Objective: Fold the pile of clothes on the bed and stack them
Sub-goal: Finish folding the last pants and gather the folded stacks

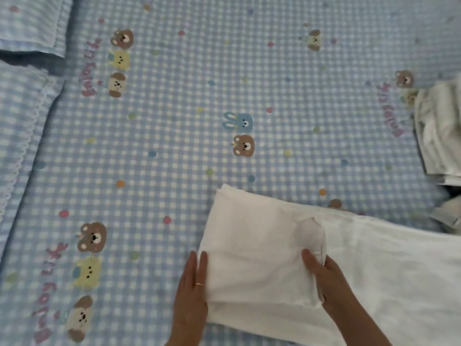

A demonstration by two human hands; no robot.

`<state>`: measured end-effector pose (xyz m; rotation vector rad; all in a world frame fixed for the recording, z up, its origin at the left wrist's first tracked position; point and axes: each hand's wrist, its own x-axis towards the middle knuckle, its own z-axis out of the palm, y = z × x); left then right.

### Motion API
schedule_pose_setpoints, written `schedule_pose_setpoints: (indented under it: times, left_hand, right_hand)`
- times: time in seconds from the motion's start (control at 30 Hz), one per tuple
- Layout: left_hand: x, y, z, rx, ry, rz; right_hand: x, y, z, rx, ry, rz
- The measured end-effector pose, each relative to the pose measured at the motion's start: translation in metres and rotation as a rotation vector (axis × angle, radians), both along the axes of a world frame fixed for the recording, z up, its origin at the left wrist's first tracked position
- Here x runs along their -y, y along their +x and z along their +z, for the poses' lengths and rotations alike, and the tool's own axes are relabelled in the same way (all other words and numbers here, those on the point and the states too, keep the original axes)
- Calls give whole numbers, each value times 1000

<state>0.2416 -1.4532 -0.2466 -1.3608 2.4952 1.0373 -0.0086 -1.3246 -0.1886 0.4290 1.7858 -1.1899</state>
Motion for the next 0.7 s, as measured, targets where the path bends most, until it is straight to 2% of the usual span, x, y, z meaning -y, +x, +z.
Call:
schedule_pose_setpoints:
  times: [0.2,0.4,0.5,0.6,0.7]
  left_hand:
    - [-19,1,-9,49,-78,-375]
    - [-21,-9,-4,49,-128,-456]
    - [-29,-16,2,15,-146,-453]
    - [-37,-42,7,-70,-155,-483]
    - [-17,-99,6,-21,-241,-401]
  right_hand:
    - [-64,-23,-38,7,110,16]
    - [-81,-26,-46,-79,119,27]
    - [-84,-31,-49,-133,209,83]
    - [-80,-27,-50,-416,434,228]
    - [-75,-12,-48,-679,598,246]
